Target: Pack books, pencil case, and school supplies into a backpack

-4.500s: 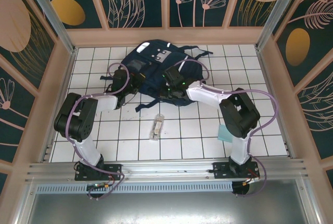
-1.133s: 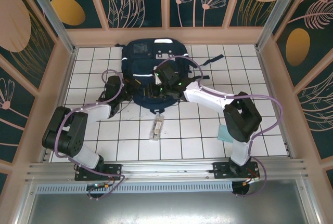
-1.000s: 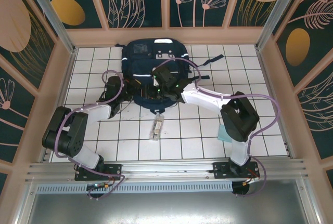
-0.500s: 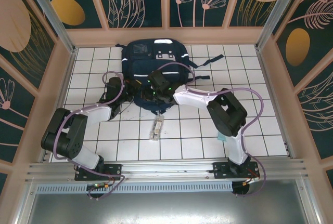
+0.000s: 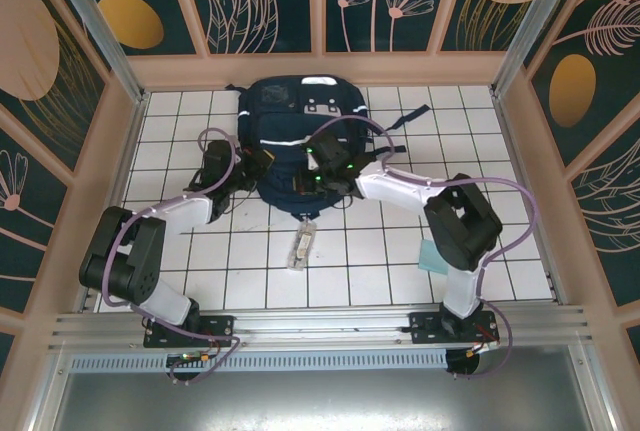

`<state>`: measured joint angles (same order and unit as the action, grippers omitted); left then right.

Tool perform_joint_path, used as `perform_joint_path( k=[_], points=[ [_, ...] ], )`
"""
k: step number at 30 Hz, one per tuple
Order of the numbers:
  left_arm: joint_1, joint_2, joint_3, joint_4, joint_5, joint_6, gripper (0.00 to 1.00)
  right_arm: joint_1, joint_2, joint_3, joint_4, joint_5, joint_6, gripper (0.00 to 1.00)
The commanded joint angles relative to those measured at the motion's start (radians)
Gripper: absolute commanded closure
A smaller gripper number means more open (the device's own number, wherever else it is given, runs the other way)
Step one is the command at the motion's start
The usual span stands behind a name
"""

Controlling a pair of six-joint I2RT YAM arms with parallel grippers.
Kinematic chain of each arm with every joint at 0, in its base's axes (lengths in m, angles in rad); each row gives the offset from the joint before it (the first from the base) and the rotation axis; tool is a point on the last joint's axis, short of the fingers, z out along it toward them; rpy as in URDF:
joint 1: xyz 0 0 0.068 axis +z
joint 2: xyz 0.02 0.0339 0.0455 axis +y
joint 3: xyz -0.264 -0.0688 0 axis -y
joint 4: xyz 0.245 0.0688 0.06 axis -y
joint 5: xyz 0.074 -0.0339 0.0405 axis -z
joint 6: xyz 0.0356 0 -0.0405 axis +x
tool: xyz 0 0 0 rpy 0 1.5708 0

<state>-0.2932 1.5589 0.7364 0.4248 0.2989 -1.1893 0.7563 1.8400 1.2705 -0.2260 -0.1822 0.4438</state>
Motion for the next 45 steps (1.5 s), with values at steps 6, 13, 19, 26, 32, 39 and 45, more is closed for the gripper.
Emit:
perform_joint_path(
  k=[6,13,19,26,32,39,45],
  points=[
    [0.075,-0.02,0.103,-0.072,0.04,0.19,1.0,-0.163,-0.068,-0.092,-0.306,0.191,-0.269,1.0],
    [0.109,-0.029,0.165,-0.238,0.07,0.363,1.0,-0.336,-0.074,-0.033,-0.279,0.342,-0.414,1.0],
    [0.141,0.0,0.189,-0.249,0.121,0.39,1.0,-0.394,-0.008,0.068,-0.193,0.382,-0.539,1.0],
    [0.162,0.113,0.269,-0.204,0.12,0.373,1.0,-0.274,-0.013,0.1,-0.169,0.111,-0.596,1.0],
    [0.167,0.248,0.463,-0.296,0.079,0.419,0.63,-0.156,-0.026,0.107,-0.161,-0.089,-0.558,1.0],
    [0.167,0.095,0.394,-0.339,-0.08,0.353,0.01,-0.092,0.021,0.142,0.058,-0.297,-0.422,1.0],
    [0.166,-0.113,0.244,-0.365,-0.102,0.288,0.01,-0.072,0.108,0.227,0.117,-0.324,-0.374,1.0]
  ],
)
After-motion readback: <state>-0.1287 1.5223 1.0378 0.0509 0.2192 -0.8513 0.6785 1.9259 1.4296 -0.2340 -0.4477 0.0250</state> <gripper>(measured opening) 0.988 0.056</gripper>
